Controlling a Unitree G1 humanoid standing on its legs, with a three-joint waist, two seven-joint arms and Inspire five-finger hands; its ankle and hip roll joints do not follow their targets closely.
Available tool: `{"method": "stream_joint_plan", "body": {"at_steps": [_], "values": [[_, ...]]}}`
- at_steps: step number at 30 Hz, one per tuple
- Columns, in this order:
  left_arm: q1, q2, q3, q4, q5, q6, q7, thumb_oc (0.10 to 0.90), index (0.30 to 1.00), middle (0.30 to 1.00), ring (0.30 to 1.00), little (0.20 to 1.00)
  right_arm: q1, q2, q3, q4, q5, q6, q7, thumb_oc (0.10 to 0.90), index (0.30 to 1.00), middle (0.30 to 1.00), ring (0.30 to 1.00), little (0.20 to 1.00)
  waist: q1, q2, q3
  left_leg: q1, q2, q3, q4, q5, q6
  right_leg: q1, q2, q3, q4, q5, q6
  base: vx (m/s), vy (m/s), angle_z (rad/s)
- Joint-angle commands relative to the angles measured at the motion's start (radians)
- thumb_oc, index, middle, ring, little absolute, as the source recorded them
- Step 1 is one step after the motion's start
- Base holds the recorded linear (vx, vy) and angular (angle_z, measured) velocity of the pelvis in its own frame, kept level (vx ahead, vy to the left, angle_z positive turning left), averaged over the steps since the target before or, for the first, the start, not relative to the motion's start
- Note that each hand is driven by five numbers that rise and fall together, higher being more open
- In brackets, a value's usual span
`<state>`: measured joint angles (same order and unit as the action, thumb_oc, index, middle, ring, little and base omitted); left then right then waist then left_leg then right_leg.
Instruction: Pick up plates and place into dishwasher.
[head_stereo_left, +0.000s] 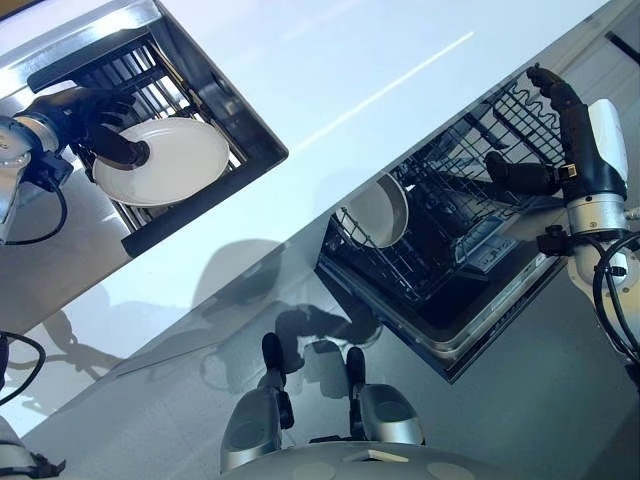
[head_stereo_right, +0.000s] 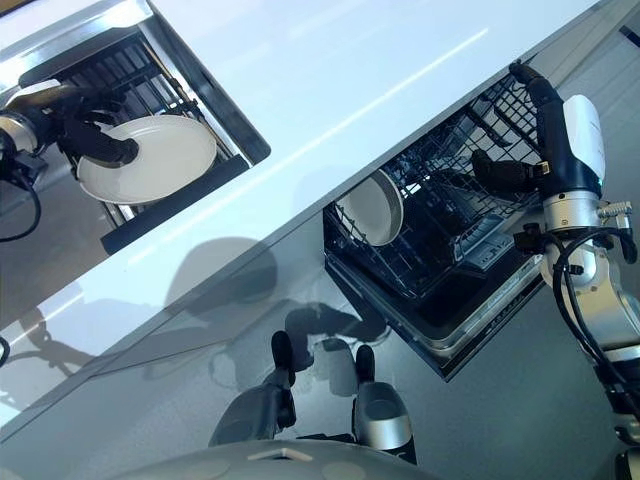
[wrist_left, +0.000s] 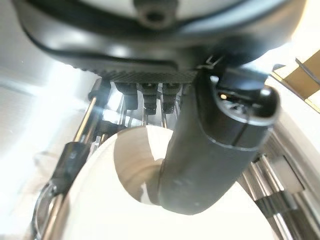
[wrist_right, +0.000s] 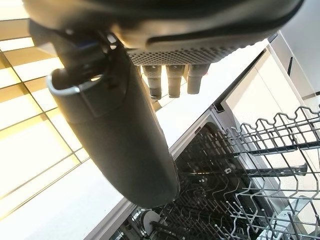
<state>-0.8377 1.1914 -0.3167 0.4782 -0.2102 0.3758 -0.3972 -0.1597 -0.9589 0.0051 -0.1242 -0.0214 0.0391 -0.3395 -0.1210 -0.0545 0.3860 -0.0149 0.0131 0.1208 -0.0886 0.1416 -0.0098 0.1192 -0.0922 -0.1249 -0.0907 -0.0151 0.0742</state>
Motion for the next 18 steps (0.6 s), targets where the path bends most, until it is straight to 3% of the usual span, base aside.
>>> {"method": "stream_joint_plan", "body": {"at_steps": [1, 18], "values": [[0.088, -0.038, 0.034, -0.030, 0.036, 0.011, -0.064, 0.800, 0.900, 0.900, 0.900, 0.900, -0.007, -0.056, -0.120, -0.062, -0.020, -0.058, -0.069, 0.800, 0.900, 0.900, 0.900, 0.900, 0.015, 0.044, -0.148, 0.092, -0.037, 0.013, 0.003, -0.135, -0.009, -0.076, 0.018, -0.021, 0.015, 0.097, 0.071, 0.05, -0.058, 0.01], [0.261, -0.079, 0.128, -0.180, 0.086, 0.099, -0.195, 0.800, 0.900, 0.900, 0.900, 0.900, 0.045, -0.011, -0.150, -0.047, -0.029, -0.073, -0.046, 0.800, 0.900, 0.900, 0.900, 0.900, 0.036, 0.053, -0.196, 0.108, -0.039, -0.006, 0.001, -0.130, -0.013, -0.050, 0.024, -0.029, 0.007, 0.093, 0.063, 0.02, -0.024, 0.02]]}}
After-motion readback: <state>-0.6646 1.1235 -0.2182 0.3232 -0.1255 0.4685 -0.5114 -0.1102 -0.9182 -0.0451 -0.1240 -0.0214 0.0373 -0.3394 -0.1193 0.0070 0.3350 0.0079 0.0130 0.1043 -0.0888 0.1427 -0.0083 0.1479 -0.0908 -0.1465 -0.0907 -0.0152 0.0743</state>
